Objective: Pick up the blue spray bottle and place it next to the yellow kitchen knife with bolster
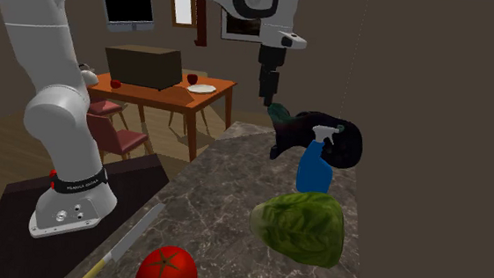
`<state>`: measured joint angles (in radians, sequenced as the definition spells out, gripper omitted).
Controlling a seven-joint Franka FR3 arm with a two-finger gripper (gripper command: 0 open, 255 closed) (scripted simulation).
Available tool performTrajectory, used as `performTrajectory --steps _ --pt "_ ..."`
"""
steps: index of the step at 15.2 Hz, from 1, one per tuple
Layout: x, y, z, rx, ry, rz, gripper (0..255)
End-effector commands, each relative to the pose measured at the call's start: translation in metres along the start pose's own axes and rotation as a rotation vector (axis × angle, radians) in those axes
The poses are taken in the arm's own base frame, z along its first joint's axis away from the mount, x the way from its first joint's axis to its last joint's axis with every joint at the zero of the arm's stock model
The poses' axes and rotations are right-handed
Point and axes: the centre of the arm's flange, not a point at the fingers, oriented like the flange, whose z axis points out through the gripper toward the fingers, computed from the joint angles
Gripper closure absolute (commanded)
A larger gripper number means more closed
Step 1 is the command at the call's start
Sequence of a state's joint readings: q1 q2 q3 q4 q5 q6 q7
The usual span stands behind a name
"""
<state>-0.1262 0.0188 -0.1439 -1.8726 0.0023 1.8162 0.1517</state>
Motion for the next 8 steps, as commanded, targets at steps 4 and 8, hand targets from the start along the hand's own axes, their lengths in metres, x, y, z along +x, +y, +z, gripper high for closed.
performTrajectory --steps 4,8 --pt "0.056 0.027 0.009 -0.016 0.015 0.103 0" --pt "0.100 0.051 0.014 -0.027 0.026 0.184 0"
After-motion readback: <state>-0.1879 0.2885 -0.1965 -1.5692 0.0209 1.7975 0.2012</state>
